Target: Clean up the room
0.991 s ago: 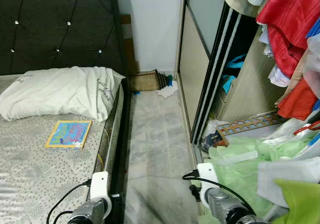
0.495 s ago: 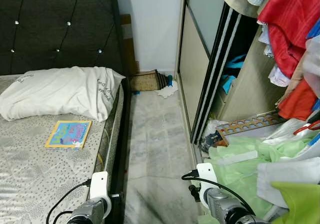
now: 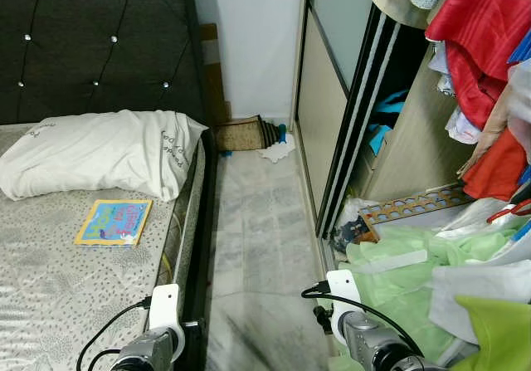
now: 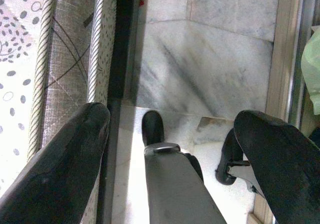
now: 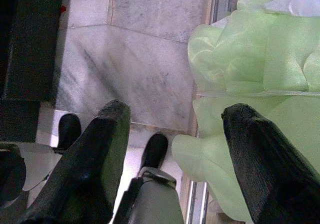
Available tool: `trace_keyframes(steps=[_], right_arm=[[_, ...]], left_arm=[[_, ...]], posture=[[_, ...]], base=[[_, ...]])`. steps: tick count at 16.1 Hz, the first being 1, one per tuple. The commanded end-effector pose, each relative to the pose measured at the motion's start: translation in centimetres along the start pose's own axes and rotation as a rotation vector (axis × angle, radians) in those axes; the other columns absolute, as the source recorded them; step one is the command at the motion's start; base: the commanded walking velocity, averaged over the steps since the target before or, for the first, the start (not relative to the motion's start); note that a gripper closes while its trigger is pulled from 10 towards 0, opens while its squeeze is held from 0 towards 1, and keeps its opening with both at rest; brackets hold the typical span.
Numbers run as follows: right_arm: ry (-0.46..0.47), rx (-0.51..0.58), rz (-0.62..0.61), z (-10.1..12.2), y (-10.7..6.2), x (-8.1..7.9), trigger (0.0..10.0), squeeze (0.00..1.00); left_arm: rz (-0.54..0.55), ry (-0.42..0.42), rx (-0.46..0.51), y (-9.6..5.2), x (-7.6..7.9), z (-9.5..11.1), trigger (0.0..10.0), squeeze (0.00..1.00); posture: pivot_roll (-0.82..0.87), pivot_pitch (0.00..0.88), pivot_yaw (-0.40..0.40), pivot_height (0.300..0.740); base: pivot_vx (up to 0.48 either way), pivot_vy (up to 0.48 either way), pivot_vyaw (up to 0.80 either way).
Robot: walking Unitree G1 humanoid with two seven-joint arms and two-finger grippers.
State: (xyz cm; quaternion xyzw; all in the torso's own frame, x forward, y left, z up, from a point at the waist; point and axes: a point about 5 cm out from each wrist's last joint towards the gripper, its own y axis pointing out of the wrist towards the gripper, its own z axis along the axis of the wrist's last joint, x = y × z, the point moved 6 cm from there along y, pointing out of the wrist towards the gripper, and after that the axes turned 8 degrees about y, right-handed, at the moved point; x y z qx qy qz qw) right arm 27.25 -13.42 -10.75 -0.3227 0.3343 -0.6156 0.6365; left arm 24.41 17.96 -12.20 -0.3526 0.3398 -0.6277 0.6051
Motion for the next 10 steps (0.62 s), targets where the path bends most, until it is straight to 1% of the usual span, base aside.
trace_keyframes(steps=[1, 10], right_arm=[[-0.009, 0.01, -0.001, 0.34, 0.0, -0.1, 10.0, 0.0], [-0.009, 0.01, -0.001, 0.34, 0.0, -0.1, 10.0, 0.0]], left_arm=[[0.01, 0.008, -0.012, -0.03, -0.27, -0.29, 10.0, 0.0], [0.01, 0.008, -0.012, -0.03, -0.27, -0.29, 10.0, 0.0]], posture=[[-0.11, 0.0, 0.024, 0.74], [-0.11, 0.0, 0.024, 0.74]], base=[[0.0, 0.0, 0.0], [0.0, 0.0, 0.0]])
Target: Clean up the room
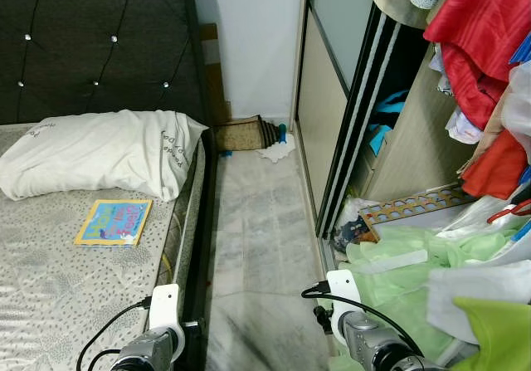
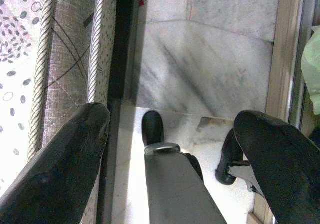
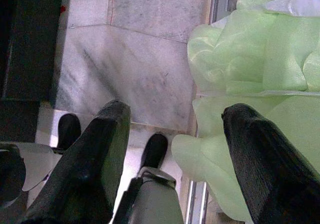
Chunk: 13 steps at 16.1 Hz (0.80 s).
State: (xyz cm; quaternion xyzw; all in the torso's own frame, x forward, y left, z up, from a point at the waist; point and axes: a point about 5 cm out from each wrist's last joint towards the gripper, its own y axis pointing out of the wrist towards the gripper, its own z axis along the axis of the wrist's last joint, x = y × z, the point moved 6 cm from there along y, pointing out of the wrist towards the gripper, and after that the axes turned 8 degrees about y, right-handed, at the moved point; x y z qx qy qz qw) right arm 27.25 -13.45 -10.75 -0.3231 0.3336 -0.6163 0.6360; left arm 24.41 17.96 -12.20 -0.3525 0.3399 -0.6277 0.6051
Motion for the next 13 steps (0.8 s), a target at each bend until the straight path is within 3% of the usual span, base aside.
trace_keyframes(steps=[1, 3, 4, 5, 6, 7, 8, 9, 12, 13], right_arm=[[-0.009, 0.01, 0.001, 0.3, 0.0, -0.1, 10.0, 0.0], [-0.009, 0.01, 0.001, 0.3, 0.0, -0.1, 10.0, 0.0], [-0.135, -0.021, -0.089, -1.7, -0.3, 4.0, 10.0, 0.0], [-0.321, -0.069, -0.147, -3.7, -1.1, 8.2, 10.0, 0.0], [-0.447, -0.053, -0.121, -3.1, -1.0, 7.8, 10.0, 0.0], [-0.512, -0.034, -0.101, -2.5, -0.9, 7.0, 10.0, 0.0], [-0.749, 0.031, -0.025, -1.1, -0.5, 4.1, 10.0, 0.0], [-0.819, 0.062, 0.017, -0.8, -0.4, 2.4, 10.0, 0.0], [-0.786, 0.064, 0.043, -1.5, -0.4, 1.5, 10.0, 0.0], [-0.616, 0.035, 0.024, -2.1, -0.4, 2.0, 10.0, 0.0]], left_arm=[[0.01, 0.008, -0.012, 0.0, -0.3, -0.3, 10.0, 0.0], [0.01, 0.008, -0.012, 0.0, -0.3, -0.3, 10.0, 0.0], [0.037, 0.047, -0.041, -0.4, -1.7, -2.4, 10.0, 0.0], [0.092, 0.096, -0.061, -1.0, -4.1, -4.3, 10.0, 0.0], [0.066, 0.151, -0.038, -0.7, -3.2, -3.4, 10.0, 0.0], [0.046, 0.17, -0.024, -0.6, -2.4, -2.7, 10.0, 0.0], [-0.004, 0.195, 0.014, -0.2, -0.4, -1.1, 10.0, 0.0], [-0.019, 0.198, 0.028, -0.1, 0.4, -0.5, 10.0, 0.0], [-0.003, 0.215, 0.013, -0.2, -0.4, -1.4, 10.0, 0.0], [0.013, 0.183, -0.008, -0.3, -1.1, -2.2, 10.0, 0.0]], posture=[[-0.11, 0.0, 0.024, 0.74], [-0.11, 0.0, 0.024, 0.74], [-0.13, 0.0, 0.051, 0.74], [-0.14, 0.0, 0.055, 0.74], [-0.14, 0.0, 0.059, 0.74], [-0.14, 0.0, 0.059, 0.74], [-0.14, 0.0, 0.064, 0.74], [-0.14, 0.0, 0.066, 0.74], [-0.13, 0.0, 0.067, 0.74], [-0.12, 0.0, 0.063, 0.74]], base=[[0.0, 0.0, 0.0], [0.0, 0.0, 0.0], [0.0, 0.0, 0.0], [0.0, 0.0, 0.0], [0.0, 0.0, 0.0], [0.0, 0.0, 0.0], [0.0, 0.0, 0.0], [0.0, 0.0, 0.0], [0.0, 0.0, 0.0], [0.0, 0.0, 0.0]])
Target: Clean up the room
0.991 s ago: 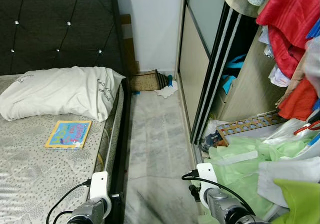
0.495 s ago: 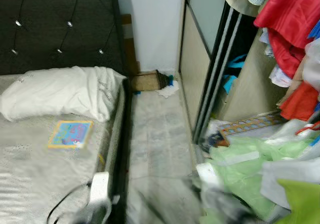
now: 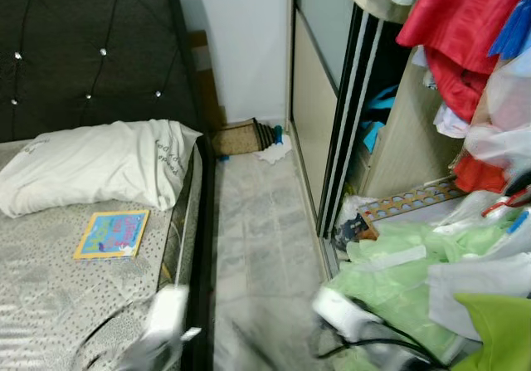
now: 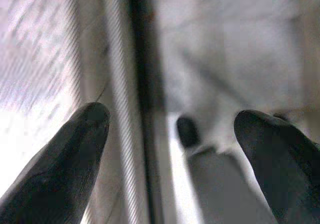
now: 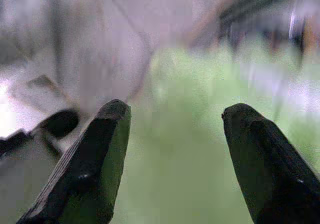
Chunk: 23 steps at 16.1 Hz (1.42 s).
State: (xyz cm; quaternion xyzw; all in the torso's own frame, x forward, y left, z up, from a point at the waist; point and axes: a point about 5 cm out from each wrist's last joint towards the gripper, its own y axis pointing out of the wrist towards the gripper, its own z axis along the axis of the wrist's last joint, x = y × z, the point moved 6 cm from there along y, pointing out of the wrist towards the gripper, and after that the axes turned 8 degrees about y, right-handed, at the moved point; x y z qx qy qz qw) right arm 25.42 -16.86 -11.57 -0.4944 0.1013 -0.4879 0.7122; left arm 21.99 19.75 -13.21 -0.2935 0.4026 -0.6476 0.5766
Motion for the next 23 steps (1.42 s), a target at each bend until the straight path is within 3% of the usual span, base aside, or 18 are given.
trace_keyframes(steps=[1, 4, 5, 7, 9, 13, 15, 23], right_arm=[[0.161, -0.001, -0.002, 0.7, 0.2, -0.5, 10.0, 0.0], [0.36, -0.001, -0.02, 1.7, 0.3, -0.3, 10.0, 0.0], [0.474, 0.0, -0.004, 2.8, 0.5, -0.8, 10.0, 0.0], [0.56, 0.017, 0.029, 4.6, 0.6, -1.9, 10.0, 0.0], [0.555, 0.022, 0.034, 5.1, 0.6, -2.4, 10.0, 0.0], [0.467, -0.023, -0.026, 3.7, 0.5, -2.1, 10.0, 0.0], [0.469, -0.047, -0.058, 2.7, 0.5, -1.3, 10.0, 0.0], [0.495, -0.053, -0.083, 2.5, 0.4, -1.1, 10.0, 0.0]], left_arm=[[-0.019, -0.022, 0.01, 0.1, 0.6, 0.5, 10.0, 0.0], [-0.02, -0.051, 0.015, 0.2, 0.9, 0.7, 10.0, 0.0], [-0.032, -0.131, 0.022, 0.3, 1.6, 1.3, 10.0, 0.0], [-0.038, -0.229, 0.037, 0.4, 2.3, 2.5, 10.0, 0.0], [-0.047, -0.223, 0.031, 0.5, 2.8, 2.9, 10.0, 0.0], [-0.081, -0.236, -0.032, 0.5, 4.0, 1.7, 10.0, 0.0], [-0.118, -0.242, -0.036, 0.5, 4.9, 1.6, 10.0, 0.0], [-0.159, -0.201, -0.043, 0.5, 5.9, 1.7, 10.0, 0.0]], posture=[[-0.11, 0.0, 0.054, 0.74], [-0.11, 0.0, 0.048, 0.74], [-0.1, 0.0, 0.044, 0.74], [-0.1, 0.0, 0.043, 0.74], [-0.1, 0.0, 0.042, 0.74], [-0.1, 0.0, 0.034, 0.74], [-0.09, 0.0, 0.028, 0.74], [-0.1, 0.0, 0.031, 0.74]], base=[[0.0, 0.0, 0.0], [0.0, 0.0, 0.0], [0.0, 0.0, 0.0], [0.0, 0.0, 0.0], [0.0, 0.0, 0.0], [0.0, 0.0, 0.0], [0.0, 0.0, 0.0], [0.0, 0.0, 0.0]])
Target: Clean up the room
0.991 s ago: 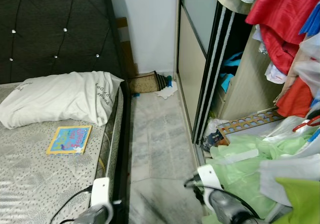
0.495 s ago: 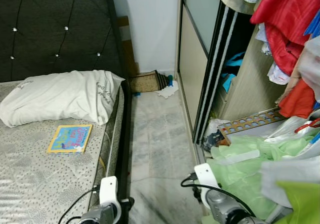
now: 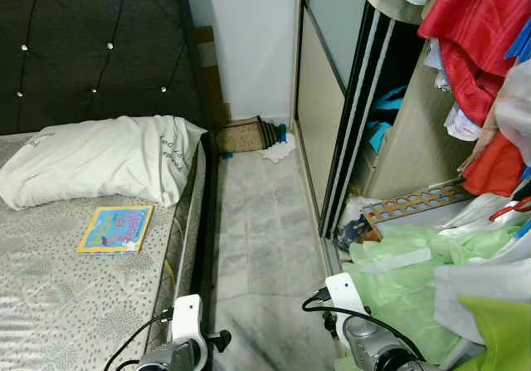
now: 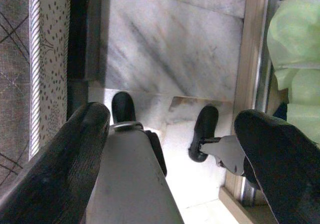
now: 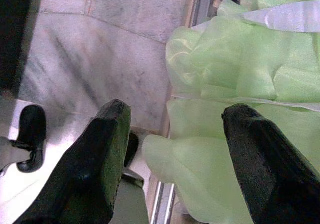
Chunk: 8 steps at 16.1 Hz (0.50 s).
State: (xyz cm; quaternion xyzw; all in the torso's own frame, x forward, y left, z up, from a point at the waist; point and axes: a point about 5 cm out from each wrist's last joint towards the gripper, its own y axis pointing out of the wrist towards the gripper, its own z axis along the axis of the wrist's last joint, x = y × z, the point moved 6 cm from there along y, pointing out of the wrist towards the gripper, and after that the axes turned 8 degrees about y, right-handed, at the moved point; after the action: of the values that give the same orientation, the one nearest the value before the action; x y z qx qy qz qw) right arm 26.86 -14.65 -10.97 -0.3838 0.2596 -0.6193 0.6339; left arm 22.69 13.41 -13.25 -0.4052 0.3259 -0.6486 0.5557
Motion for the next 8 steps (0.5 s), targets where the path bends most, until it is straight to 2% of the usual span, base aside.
trace_keyframes(steps=[1, 5, 8], right_arm=[[0.011, -0.003, -0.003, -0.1, 0.0, -0.1, 10.0, 0.0], [0.023, -0.004, -0.03, -0.2, 0.0, 0.7, 10.0, 0.0], [0.036, -0.007, -0.032, -0.2, 0.0, 0.7, 10.0, 0.0]], left_arm=[[0.005, 0.018, -0.003, 0.0, -0.2, 0.0, 10.0, 0.0], [0.044, 0.024, 0.0, -0.3, -1.6, 0.1, 10.0, 0.0], [0.051, 0.026, -0.004, -0.3, -1.8, 0.0, 10.0, 0.0]], posture=[[-0.1, 0.0, 0.031, 0.74], [-0.1, 0.0, 0.034, 0.74], [-0.1, 0.0, 0.035, 0.74]], base=[[0.0, 0.0, 0.0], [0.0, 0.0, 0.0], [0.0, 0.0, 0.0]])
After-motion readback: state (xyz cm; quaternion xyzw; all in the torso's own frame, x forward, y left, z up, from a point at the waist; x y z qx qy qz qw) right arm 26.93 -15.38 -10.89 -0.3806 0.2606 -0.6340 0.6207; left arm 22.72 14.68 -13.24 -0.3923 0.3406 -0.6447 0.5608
